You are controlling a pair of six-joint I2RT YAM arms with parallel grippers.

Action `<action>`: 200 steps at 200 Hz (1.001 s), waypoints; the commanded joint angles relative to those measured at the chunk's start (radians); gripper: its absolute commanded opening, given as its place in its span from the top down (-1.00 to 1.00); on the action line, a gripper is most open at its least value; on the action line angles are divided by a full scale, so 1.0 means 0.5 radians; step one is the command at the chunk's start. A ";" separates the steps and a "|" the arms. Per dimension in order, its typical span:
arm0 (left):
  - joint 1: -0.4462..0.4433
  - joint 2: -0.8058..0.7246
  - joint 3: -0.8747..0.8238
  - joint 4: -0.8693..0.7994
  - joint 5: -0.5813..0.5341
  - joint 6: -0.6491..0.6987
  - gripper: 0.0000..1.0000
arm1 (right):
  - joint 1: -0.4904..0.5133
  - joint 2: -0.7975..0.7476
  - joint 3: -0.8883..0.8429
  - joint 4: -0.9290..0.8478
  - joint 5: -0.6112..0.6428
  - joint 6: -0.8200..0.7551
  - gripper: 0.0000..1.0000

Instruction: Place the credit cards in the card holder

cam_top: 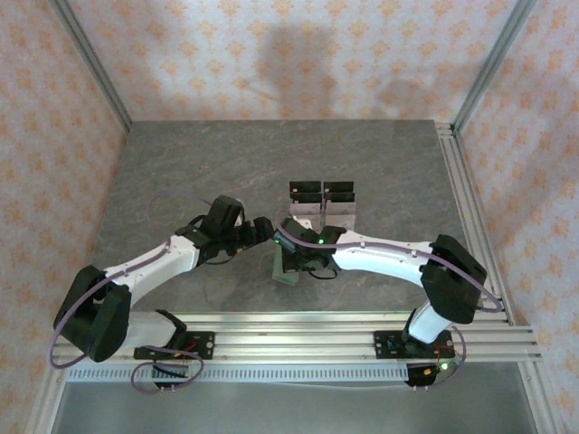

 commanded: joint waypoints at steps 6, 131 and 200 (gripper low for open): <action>-0.070 0.061 -0.050 0.204 0.053 -0.110 -0.70 | -0.012 -0.066 -0.015 0.050 0.012 0.029 1.00; -0.227 0.171 -0.121 0.390 0.038 -0.208 -0.21 | -0.021 -0.074 -0.023 0.080 0.017 0.021 1.00; -0.291 0.197 -0.104 0.485 0.024 -0.228 0.53 | -0.048 -0.097 -0.071 0.120 0.025 0.029 1.00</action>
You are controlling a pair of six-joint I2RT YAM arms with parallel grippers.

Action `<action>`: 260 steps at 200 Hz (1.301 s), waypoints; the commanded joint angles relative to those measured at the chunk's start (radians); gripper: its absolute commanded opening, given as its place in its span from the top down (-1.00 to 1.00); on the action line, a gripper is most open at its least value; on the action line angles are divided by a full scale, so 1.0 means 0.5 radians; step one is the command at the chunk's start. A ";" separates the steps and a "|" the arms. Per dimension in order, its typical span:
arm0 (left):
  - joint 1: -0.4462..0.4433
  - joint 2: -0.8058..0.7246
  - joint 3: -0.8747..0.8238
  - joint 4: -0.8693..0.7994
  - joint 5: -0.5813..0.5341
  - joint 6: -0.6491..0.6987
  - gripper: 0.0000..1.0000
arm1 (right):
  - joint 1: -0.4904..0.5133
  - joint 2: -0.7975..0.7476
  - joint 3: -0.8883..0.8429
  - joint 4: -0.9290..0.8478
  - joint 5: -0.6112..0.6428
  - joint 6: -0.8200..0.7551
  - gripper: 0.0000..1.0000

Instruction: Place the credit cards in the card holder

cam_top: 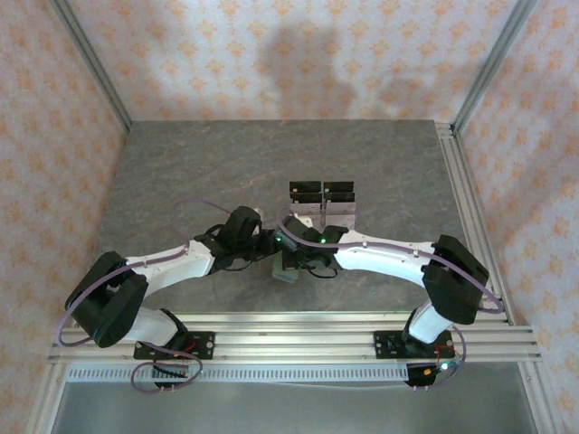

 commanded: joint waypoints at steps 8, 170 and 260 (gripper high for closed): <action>-0.030 0.013 -0.004 0.077 -0.041 0.000 0.73 | -0.027 -0.084 -0.054 0.040 0.031 0.023 1.00; 0.153 -0.088 0.175 -0.394 -0.435 0.398 -0.43 | -0.260 -0.279 -0.220 0.300 -0.236 -0.007 1.00; 0.139 -0.109 0.212 -0.463 -0.271 0.460 -0.46 | -0.259 -0.347 -0.120 0.314 -0.312 0.021 1.00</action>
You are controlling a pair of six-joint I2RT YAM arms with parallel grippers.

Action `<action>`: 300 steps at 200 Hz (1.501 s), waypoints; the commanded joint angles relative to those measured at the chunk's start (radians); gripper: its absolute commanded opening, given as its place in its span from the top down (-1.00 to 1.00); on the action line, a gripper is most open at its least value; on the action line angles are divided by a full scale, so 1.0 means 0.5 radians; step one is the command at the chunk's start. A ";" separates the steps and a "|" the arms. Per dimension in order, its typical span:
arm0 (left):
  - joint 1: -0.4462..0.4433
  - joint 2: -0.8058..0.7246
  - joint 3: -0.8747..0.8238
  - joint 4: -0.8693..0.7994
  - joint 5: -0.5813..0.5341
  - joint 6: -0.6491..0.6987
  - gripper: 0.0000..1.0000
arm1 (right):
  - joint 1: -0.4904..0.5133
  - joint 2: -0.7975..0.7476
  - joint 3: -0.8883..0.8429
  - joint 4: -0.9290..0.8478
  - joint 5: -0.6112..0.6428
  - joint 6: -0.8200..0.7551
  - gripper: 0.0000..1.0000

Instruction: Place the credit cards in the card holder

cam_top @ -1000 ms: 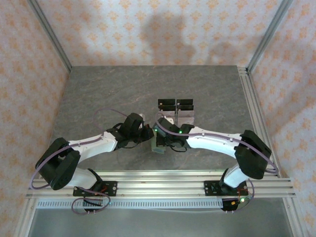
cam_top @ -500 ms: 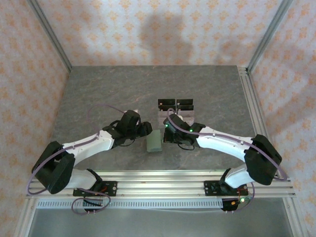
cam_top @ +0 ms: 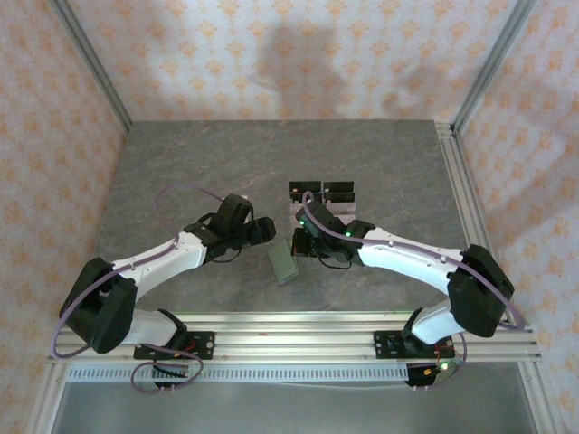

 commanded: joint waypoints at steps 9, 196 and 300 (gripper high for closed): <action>-0.049 -0.018 0.007 -0.024 0.055 0.011 -0.46 | -0.002 -0.056 0.063 0.026 0.002 0.000 1.00; -0.284 0.174 -0.032 0.080 0.011 -0.103 -0.44 | -0.003 -0.117 0.049 0.004 0.066 0.011 1.00; -0.283 -0.112 -0.230 -0.049 -0.176 -0.114 0.16 | -0.134 -0.195 -0.197 0.037 0.154 0.056 1.00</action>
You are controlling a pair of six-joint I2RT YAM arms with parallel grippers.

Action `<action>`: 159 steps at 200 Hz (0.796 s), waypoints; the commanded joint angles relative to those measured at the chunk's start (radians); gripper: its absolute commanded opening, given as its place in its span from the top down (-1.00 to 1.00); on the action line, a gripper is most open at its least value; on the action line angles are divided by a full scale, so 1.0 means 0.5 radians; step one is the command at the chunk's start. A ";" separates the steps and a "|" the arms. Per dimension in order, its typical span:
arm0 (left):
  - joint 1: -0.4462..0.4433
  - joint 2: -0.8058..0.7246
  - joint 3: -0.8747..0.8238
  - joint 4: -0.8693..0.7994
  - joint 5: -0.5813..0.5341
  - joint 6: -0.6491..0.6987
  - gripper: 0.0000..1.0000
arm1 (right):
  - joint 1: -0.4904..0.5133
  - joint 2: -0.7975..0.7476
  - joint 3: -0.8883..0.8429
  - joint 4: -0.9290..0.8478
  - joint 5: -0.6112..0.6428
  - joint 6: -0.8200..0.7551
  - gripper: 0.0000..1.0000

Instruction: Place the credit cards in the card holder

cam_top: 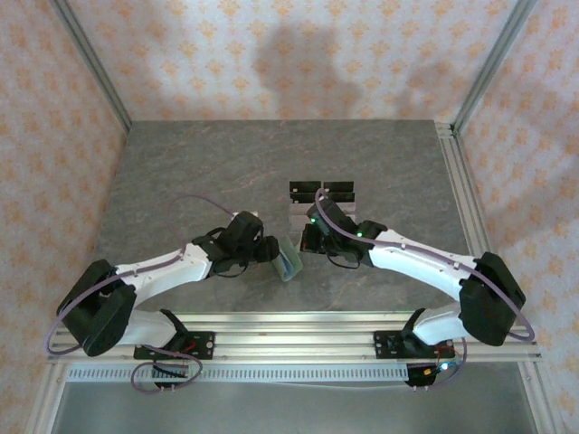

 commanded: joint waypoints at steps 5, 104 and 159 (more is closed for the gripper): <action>-0.012 -0.054 -0.063 -0.086 -0.120 -0.004 0.19 | -0.030 -0.040 -0.093 0.038 0.081 0.041 1.00; -0.009 0.238 0.155 -0.015 -0.166 0.084 0.91 | -0.043 -0.040 -0.414 0.189 0.155 0.182 1.00; -0.015 0.245 0.297 0.057 0.035 0.008 0.99 | -0.069 -0.006 -0.437 0.234 0.097 0.175 0.95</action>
